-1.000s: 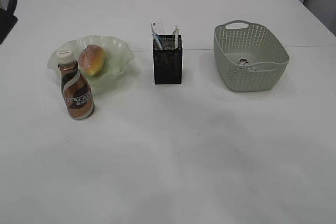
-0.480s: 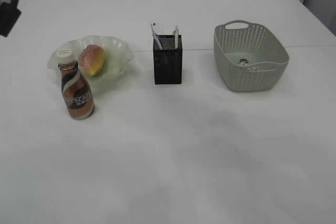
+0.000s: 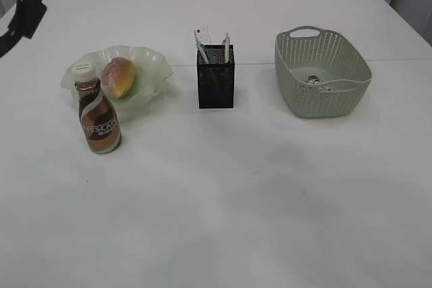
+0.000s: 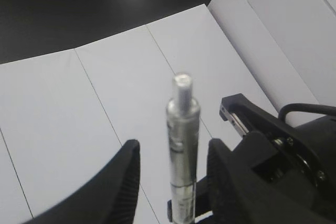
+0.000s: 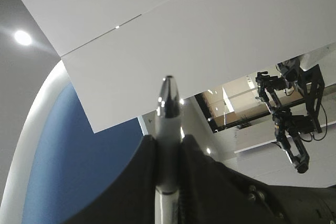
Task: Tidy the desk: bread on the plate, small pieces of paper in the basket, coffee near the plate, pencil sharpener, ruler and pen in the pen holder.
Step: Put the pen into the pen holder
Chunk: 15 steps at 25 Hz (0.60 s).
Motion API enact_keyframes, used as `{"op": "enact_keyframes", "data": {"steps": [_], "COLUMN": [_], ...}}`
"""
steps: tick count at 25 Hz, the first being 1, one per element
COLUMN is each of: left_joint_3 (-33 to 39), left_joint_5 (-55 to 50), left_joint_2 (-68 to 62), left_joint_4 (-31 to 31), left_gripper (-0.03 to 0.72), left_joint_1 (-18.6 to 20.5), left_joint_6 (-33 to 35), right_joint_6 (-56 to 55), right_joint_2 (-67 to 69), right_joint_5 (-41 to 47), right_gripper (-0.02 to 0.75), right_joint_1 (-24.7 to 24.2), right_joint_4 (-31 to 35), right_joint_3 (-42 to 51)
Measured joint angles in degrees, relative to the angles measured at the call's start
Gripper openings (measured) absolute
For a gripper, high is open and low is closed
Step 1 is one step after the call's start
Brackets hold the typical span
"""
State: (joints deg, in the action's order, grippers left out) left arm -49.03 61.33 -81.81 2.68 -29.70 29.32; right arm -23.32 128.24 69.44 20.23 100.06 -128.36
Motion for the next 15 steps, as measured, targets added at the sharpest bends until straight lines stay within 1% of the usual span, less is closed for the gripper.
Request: {"op": "enact_keyframes", "data": {"steps": [15], "left_joint_3": [-0.8], "left_joint_5": [0.7], "left_joint_2": [-1.5], "left_joint_4": [-0.1], "left_gripper": [0.307], "left_joint_1": [0.0], "left_joint_6": [0.0], "right_joint_6": [0.1], "right_joint_2": [0.0], "right_joint_5": [0.0], "right_gripper": [0.093], "right_joint_1": [0.0], "right_joint_4": [0.0], "right_joint_3": [0.0]}}
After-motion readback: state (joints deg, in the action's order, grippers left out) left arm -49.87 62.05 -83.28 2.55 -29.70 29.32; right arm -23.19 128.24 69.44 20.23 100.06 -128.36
